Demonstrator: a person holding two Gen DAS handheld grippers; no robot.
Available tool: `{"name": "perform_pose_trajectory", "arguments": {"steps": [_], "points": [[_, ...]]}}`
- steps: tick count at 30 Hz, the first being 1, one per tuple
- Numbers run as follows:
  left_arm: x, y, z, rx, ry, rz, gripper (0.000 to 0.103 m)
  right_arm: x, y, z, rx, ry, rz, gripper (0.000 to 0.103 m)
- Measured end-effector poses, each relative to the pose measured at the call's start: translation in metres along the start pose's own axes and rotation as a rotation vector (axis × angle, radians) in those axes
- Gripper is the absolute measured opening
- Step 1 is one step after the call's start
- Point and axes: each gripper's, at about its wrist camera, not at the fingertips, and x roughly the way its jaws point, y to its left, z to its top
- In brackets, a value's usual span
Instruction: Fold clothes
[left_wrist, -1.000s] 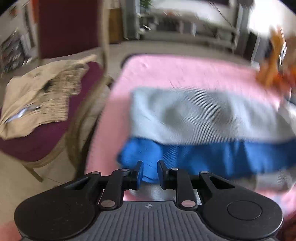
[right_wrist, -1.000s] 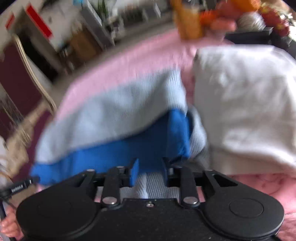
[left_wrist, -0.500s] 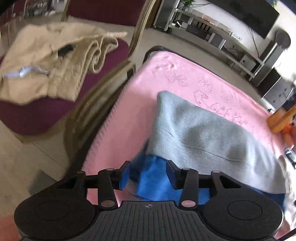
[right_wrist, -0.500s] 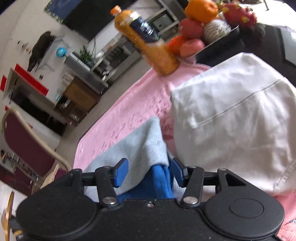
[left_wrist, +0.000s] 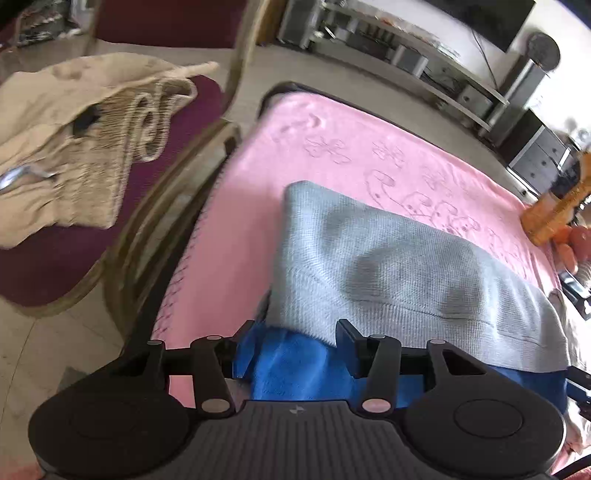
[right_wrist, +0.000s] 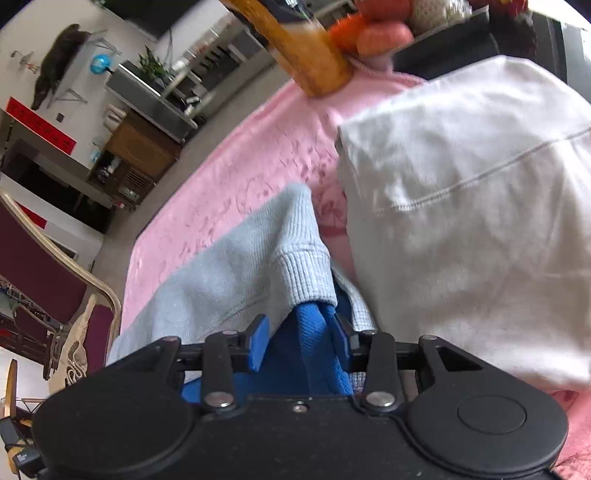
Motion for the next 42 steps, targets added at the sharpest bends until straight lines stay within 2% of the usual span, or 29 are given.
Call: {"name": "perform_pose_trajectory", "arguments": {"steps": [2,7,14,16,21,26,29,30,32,33,34,36,38,42], "points": [[0.006,0.0,0.008,0.007,0.001,0.007,0.048,-0.001,-0.002,-0.001,0.011,-0.006,0.002,0.037],[0.022,-0.004,0.011,-0.01,0.037,-0.028,0.046,-0.002,-0.003,-0.002,0.019,-0.015,0.006,0.037],[0.031,-0.015,0.004,0.062,0.057,0.036,0.044,0.014,0.006,0.008,-0.006,-0.042,-0.03,0.037],[0.031,-0.019,0.001,0.087,0.05,0.049,0.04,0.019,0.006,0.009,-0.002,-0.039,-0.043,0.038],[0.03,-0.024,-0.005,0.119,0.026,0.087,0.04,0.021,0.008,0.008,-0.03,-0.053,-0.091,0.041],[0.027,-0.025,-0.01,0.135,0.013,0.106,0.04,0.016,-0.001,0.009,0.026,-0.081,-0.073,0.042],[0.027,-0.026,-0.012,0.14,0.019,0.11,0.04,0.022,0.001,0.009,0.015,-0.078,-0.07,0.041],[0.027,-0.027,-0.012,0.143,0.021,0.111,0.04,0.024,0.003,0.009,-0.006,-0.076,-0.079,0.04],[0.029,-0.028,-0.012,0.156,0.025,0.114,0.039,0.026,0.011,0.005,-0.07,-0.084,-0.109,0.032],[0.028,-0.03,-0.013,0.166,0.02,0.12,0.036,0.027,0.015,0.003,-0.105,-0.091,-0.125,0.026],[0.027,-0.031,-0.014,0.178,0.01,0.129,0.026,0.026,0.019,0.001,-0.132,-0.1,-0.134,0.02],[0.021,-0.034,-0.015,0.198,-0.02,0.144,0.016,0.018,0.025,-0.003,-0.157,-0.13,-0.119,0.017],[0.014,-0.038,-0.013,0.213,-0.043,0.148,0.014,0.011,0.031,-0.005,-0.172,-0.156,-0.101,0.017],[-0.005,-0.041,0.0,0.211,-0.054,0.118,0.013,-0.008,0.036,0.002,-0.052,-0.137,0.012,0.016]]}}
